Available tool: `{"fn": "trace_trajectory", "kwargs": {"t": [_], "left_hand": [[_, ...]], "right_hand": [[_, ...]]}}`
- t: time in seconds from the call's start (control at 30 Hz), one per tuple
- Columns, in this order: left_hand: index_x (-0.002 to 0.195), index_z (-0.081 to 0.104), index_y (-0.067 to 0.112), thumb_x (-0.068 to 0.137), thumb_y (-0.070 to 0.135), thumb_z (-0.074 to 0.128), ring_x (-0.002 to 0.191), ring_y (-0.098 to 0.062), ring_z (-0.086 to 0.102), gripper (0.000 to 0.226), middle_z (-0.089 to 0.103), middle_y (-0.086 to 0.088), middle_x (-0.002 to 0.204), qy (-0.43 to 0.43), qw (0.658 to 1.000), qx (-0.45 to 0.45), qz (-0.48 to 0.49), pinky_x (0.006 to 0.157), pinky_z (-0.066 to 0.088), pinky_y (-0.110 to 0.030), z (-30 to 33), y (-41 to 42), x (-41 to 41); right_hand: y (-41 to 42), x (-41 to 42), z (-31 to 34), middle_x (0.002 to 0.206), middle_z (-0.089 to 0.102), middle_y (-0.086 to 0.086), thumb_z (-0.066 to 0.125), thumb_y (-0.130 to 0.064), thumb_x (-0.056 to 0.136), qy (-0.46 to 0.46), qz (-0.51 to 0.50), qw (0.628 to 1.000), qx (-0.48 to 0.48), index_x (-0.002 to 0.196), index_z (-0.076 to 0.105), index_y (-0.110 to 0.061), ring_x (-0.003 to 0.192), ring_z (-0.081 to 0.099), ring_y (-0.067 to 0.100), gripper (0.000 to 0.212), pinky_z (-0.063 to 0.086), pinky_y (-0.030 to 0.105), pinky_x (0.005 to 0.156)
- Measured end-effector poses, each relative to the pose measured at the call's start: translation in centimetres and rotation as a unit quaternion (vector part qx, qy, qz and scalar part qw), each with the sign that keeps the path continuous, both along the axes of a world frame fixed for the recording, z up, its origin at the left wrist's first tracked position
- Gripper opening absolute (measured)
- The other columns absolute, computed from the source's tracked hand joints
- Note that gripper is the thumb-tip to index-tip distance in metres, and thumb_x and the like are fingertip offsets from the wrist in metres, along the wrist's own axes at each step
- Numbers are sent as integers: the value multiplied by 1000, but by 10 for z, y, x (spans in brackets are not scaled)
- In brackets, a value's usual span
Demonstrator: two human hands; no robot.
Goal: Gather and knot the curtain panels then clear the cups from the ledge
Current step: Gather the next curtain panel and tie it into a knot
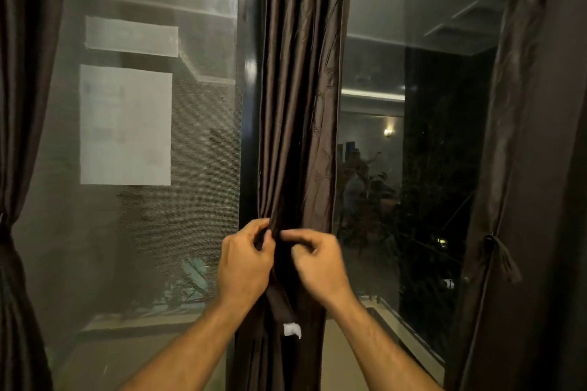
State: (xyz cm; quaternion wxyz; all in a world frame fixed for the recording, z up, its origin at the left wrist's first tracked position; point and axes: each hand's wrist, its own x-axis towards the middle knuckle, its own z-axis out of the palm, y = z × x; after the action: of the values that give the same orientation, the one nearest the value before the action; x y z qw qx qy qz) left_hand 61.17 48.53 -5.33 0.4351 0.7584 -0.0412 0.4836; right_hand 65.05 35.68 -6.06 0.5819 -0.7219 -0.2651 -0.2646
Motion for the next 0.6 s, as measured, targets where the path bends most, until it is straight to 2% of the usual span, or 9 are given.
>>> {"fn": "trace_trajectory", "kwargs": {"t": [0.07, 0.13, 0.17, 0.27, 0.3, 0.33, 0.4, 0.43, 0.6], "left_hand": [[121, 72, 9, 94, 11, 67, 78, 10, 63, 27, 76, 2, 99, 7, 1000, -2, 4, 66, 43, 3, 1, 0, -3], [121, 72, 10, 95, 12, 66, 71, 15, 60, 27, 72, 10, 94, 8, 1000, -5, -1, 64, 43, 2, 1, -1, -5], [121, 72, 11, 95, 12, 66, 71, 16, 60, 27, 70, 13, 93, 5, 1000, -6, -1, 64, 42, 3, 0, -1, -7], [122, 72, 11, 95, 13, 66, 75, 12, 59, 27, 74, 8, 99, 2, 1000, 0, 13, 66, 41, 3, 1, -1, -8], [123, 71, 12, 96, 14, 65, 78, 8, 62, 28, 75, 4, 102, 5, 1000, 2, 15, 66, 41, 3, 1, 0, -7], [123, 71, 13, 96, 14, 64, 84, 4, 64, 28, 76, 3, 105, 5, 1000, 5, 16, 67, 41, 4, 1, 0, -7], [122, 72, 12, 96, 13, 65, 92, -2, 66, 27, 76, 1, 106, -3, 1000, 11, 12, 71, 39, 6, 0, 0, -6], [120, 72, 12, 95, 12, 65, 92, -2, 65, 26, 77, 1, 105, -6, 1000, 15, 10, 71, 39, 6, 0, -1, -5], [107, 70, 24, 95, 11, 63, 81, 8, 64, 19, 71, 17, 90, 7, 999, 14, -45, 69, 48, -7, 1, -4, -11]], "right_hand": [[-5, 4, 5, 107, 65, -4, 65, 3, 82, -61, -160, 983, 67, 100, 70, -21, 101, 65, 14, 31, 56, 32, 90], [-10, 8, 11, 116, 51, -1, 74, -6, 80, -87, -281, 952, 89, 107, 59, -21, 106, 54, 20, 35, 51, 40, 89], [-10, 12, 12, 122, 47, 1, 78, -11, 80, -69, -301, 947, 87, 115, 55, -19, 112, 49, 21, 43, 49, 42, 93], [-10, 23, 15, 139, 52, 6, 82, -21, 84, 26, -227, 969, 93, 139, 46, -13, 126, 51, 23, 67, 47, 42, 106], [-9, 25, 14, 134, 60, 5, 79, -20, 88, 41, -184, 978, 90, 138, 50, -13, 123, 58, 21, 58, 49, 39, 104], [-7, 26, 12, 121, 69, 2, 75, -18, 92, 39, -150, 985, 71, 128, 59, -13, 113, 65, 18, 39, 53, 35, 96], [-2, 22, 7, 94, 71, -4, 68, -19, 97, 4, -125, 992, 8, 98, 68, -13, 88, 67, 13, 5, 50, 29, 78], [2, 21, 5, 89, 69, -4, 67, -22, 98, -13, -118, 993, -12, 91, 66, -15, 83, 65, 12, 11, 47, 29, 75], [22, -1, 10, 90, 76, -5, 55, -50, 102, 6, -9, 1000, -27, 98, 76, -18, 87, 72, 7, 38, 59, 34, 79]]}}
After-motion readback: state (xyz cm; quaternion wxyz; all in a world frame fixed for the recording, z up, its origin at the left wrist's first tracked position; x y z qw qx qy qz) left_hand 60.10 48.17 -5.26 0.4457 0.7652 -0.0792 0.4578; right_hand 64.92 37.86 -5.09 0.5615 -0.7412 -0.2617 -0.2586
